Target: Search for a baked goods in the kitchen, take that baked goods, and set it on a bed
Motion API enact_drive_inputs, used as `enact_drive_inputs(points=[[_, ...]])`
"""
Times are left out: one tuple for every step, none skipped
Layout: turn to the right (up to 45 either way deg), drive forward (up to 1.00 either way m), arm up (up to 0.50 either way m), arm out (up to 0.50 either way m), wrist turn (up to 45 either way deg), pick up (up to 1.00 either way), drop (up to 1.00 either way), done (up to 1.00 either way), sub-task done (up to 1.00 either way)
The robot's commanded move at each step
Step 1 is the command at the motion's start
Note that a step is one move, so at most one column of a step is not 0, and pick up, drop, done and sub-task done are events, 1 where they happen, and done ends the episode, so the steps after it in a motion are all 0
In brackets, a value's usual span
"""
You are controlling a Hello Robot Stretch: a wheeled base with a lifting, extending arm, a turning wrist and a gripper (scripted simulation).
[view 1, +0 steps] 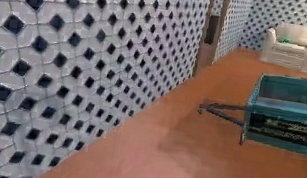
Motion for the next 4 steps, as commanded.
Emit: enact_drive_inputs(points=[[45.0,0.00,0.00,0.00,0.0,0.00,0.00,0.00,0.00],[39.0,0.00,0.00,0.00,0.0,0.00,0.00,0.00,0.00],[0.0,1.00,0.00,0.00,0.0,0.00,0.00,0.00,0.00],[3.0,0.00,0.00,0.00,0.0,0.00,0.00,0.00,0.00]])
